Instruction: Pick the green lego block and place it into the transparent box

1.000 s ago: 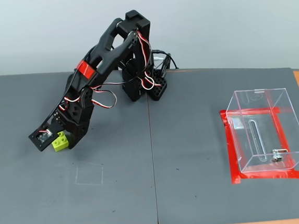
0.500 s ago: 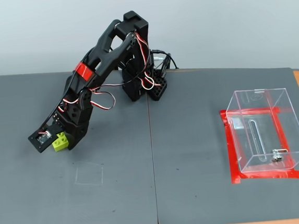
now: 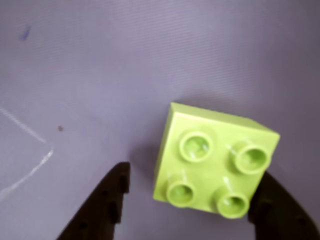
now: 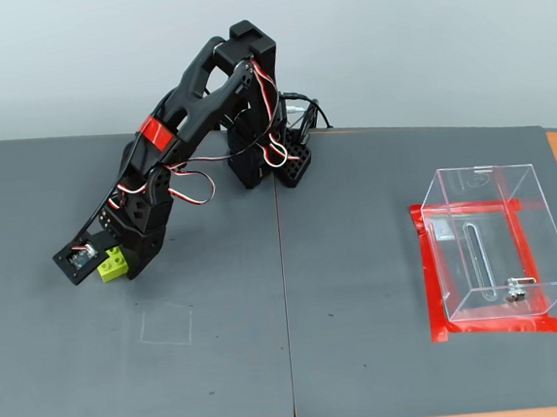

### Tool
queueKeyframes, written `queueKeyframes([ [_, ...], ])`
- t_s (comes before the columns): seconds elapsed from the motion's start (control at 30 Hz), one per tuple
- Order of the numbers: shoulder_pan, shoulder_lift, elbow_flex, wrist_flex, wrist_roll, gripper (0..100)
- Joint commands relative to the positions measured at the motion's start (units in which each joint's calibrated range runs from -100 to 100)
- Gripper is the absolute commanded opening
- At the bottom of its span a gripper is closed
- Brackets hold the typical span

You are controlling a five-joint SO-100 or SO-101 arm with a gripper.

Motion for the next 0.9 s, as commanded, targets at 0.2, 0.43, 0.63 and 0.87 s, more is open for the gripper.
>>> queueKeyframes([
  [0.2, 0.3, -0.3, -2.5, -0.7, 0.2, 25],
  [0.43, 0.4, -0.4, -2.4, -0.7, 0.2, 10],
  [0.63, 0.4, -0.5, -2.4, -0.7, 0.2, 8],
  [0.87, 0.3, -1.3, -2.7, -0.7, 0.2, 9],
])
